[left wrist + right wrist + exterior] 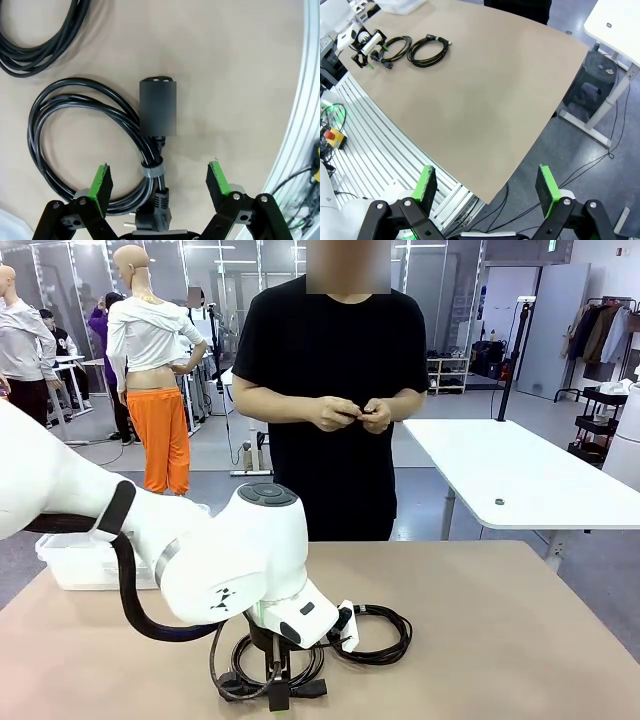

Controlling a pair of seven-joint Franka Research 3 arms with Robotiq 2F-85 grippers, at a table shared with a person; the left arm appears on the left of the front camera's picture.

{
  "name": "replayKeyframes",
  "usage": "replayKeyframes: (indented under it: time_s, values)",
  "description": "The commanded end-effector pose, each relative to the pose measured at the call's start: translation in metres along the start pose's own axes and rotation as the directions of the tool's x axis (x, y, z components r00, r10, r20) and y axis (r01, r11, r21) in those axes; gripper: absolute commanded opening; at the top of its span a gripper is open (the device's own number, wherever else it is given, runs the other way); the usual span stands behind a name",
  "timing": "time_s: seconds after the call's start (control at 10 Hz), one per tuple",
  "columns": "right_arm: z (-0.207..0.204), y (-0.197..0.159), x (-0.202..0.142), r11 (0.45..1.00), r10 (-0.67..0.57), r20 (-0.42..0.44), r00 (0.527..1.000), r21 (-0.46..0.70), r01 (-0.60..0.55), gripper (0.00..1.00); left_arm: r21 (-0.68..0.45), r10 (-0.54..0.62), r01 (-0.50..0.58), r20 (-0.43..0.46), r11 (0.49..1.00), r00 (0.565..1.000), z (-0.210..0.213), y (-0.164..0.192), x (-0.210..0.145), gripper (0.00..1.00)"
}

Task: Organize and store the cables.
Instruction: Place the Power Cable into the Organizing box.

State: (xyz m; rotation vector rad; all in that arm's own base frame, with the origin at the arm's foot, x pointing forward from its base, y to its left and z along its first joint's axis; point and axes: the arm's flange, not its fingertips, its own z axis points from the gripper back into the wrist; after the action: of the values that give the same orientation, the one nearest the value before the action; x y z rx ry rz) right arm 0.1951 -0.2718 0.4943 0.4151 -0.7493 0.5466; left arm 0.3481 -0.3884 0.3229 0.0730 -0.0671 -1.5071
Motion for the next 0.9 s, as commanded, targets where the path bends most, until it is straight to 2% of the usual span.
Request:
replayKeyframes:
  time_s: [0.0,0.2,0.3,0.4,0.5,0.6,0.7,0.8]
  values:
    - [0.002,0.001,0.0,1.0,0.018,0.009,1.0,0.006,-0.018,1.0,-0.005,0.026,-0.027,-0.024,1.0,0.999,-0.006,0.005,0.013,0.96]
    - [0.0,0.0,0.0,1.0,0.0,0.0,1.0,0.0,0.0,1.0,-0.01,0.034,-0.034,-0.031,0.999,0.999,-0.011,0.003,0.011,0.96]
    - [0.013,0.009,0.005,0.971,0.101,0.05,0.994,0.211,-0.11,1.0,-0.016,0.035,-0.035,-0.037,0.999,0.999,-0.015,0.003,0.01,0.96]
    - [0.017,0.018,0.008,0.898,0.2,0.085,0.976,0.384,-0.217,1.0,-0.022,0.037,-0.038,-0.033,0.999,0.999,-0.018,0.003,0.009,0.96]
    - [0.015,0.027,0.009,0.837,0.281,0.096,0.955,0.462,-0.293,1.0,-0.025,0.041,-0.042,-0.031,0.999,0.999,-0.021,0.003,0.006,0.96]
    - [0.01,0.035,0.009,0.793,0.361,0.08,0.929,0.499,-0.35,1.0,-0.042,0.045,-0.046,-0.034,0.998,0.998,-0.027,0.005,0.004,0.96]
    - [0.006,0.039,0.012,0.779,0.362,0.09,0.928,0.517,-0.354,1.0,-0.048,0.04,-0.041,-0.032,0.998,0.999,-0.028,0.004,0.002,0.96]
    - [0.007,0.041,0.013,0.739,0.376,0.138,0.916,0.553,-0.386,1.0,-0.047,0.038,-0.04,-0.029,0.998,0.999,-0.029,0.004,0.0,0.96]
